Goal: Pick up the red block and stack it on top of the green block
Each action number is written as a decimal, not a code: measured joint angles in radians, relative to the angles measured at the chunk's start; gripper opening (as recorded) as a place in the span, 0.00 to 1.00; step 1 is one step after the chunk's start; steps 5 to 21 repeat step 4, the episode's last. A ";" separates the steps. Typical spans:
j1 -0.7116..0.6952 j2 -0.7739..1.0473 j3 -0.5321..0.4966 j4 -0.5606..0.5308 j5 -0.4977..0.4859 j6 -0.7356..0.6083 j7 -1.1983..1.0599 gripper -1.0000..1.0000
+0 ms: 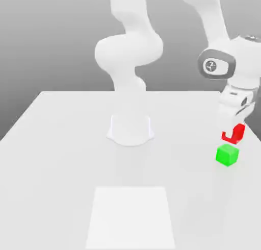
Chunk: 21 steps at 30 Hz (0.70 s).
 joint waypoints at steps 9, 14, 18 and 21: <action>0.010 0.034 -0.025 0.001 -0.051 0.029 0.036 1.00; 0.010 0.034 -0.025 0.001 -0.051 0.029 0.036 1.00; 0.010 0.034 -0.025 0.001 -0.051 0.029 0.036 1.00; 0.010 0.034 -0.025 0.001 -0.051 0.029 0.036 1.00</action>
